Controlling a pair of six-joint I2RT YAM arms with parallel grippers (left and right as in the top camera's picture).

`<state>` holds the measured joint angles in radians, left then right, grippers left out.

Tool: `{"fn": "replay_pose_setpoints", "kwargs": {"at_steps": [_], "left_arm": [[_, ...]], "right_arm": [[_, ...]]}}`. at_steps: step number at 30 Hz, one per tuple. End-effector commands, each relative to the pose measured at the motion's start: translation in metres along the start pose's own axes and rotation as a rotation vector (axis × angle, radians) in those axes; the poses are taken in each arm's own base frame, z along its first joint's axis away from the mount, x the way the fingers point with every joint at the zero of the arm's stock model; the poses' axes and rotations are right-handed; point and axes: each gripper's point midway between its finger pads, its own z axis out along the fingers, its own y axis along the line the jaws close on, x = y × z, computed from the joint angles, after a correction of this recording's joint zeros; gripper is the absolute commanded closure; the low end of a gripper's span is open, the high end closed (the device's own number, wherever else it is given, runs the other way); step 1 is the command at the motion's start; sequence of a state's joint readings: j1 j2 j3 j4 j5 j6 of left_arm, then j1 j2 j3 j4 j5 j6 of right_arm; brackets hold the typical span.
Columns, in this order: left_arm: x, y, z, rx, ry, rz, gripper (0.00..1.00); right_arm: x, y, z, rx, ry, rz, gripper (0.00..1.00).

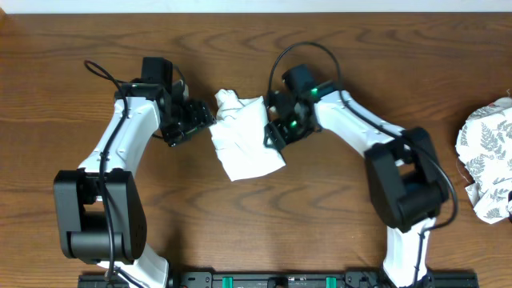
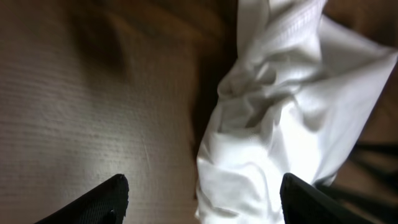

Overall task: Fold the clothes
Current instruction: 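Lower both grippers onto the bundle's sides and press it together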

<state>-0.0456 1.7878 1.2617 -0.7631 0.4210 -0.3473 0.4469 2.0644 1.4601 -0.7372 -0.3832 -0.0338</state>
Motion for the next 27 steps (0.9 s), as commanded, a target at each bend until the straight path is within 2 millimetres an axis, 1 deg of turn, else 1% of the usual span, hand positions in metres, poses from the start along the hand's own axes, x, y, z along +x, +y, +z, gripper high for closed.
{"fn": "replay_pose_setpoints", "kwargs": {"at_steps": [1, 3, 4, 7, 9, 11, 12, 13, 14, 16, 21, 23, 27], "left_arm": [[0.01, -0.007, -0.002, 0.015, 0.016, 0.056, 0.21], [0.017, -0.008, 0.003, 0.011, 0.032, 0.063, 0.14], [0.021, -0.007, 0.006, 0.009, 0.041, 0.062, 0.12], [0.032, -0.001, 0.022, -0.002, 0.067, 0.0, 0.1], [0.035, 0.003, 0.031, 0.002, 0.07, -0.045, 0.1], [0.037, 0.003, 0.039, 0.037, 0.066, -0.081, 0.1], [0.038, 0.0, 0.042, 0.065, 0.065, -0.092, 0.1], [0.039, -0.002, 0.046, 0.088, 0.064, -0.1, 0.1], [0.039, -0.002, 0.048, 0.101, 0.06, -0.114, 0.1], [0.038, -0.002, 0.054, 0.118, 0.043, -0.144, 0.09], [0.038, -0.008, 0.066, 0.212, 0.02, -0.193, 0.05], [0.04, -0.005, 0.07, 0.218, 0.014, -0.214, 0.05], [0.041, -0.004, 0.072, 0.22, 0.01, -0.211, 0.03]], "right_arm": [[-0.015, -0.037, -0.037, 0.137, -0.093, 0.036, 0.25], [-0.018, -0.047, -0.048, 0.139, -0.12, 0.069, 0.23], [-0.019, -0.049, -0.052, 0.123, -0.131, 0.079, 0.22], [-0.021, -0.045, -0.059, 0.03, -0.154, 0.101, 0.21], [-0.021, -0.04, -0.059, -0.017, -0.156, 0.103, 0.24], [-0.02, -0.035, -0.058, -0.032, -0.15, 0.098, 0.31], [-0.02, -0.032, -0.058, -0.034, -0.147, 0.083, 0.37], [-0.02, -0.026, -0.056, -0.048, -0.144, 0.063, 0.48], [-0.02, -0.018, -0.055, -0.074, -0.143, 0.033, 0.55], [-0.021, -0.001, -0.052, -0.12, -0.14, -0.031, 0.61], [-0.019, 0.018, -0.045, -0.133, -0.121, -0.077, 0.6], [-0.018, 0.024, -0.042, -0.135, -0.115, -0.11, 0.64], [-0.015, 0.029, -0.033, -0.128, -0.094, -0.126, 0.85]]}}
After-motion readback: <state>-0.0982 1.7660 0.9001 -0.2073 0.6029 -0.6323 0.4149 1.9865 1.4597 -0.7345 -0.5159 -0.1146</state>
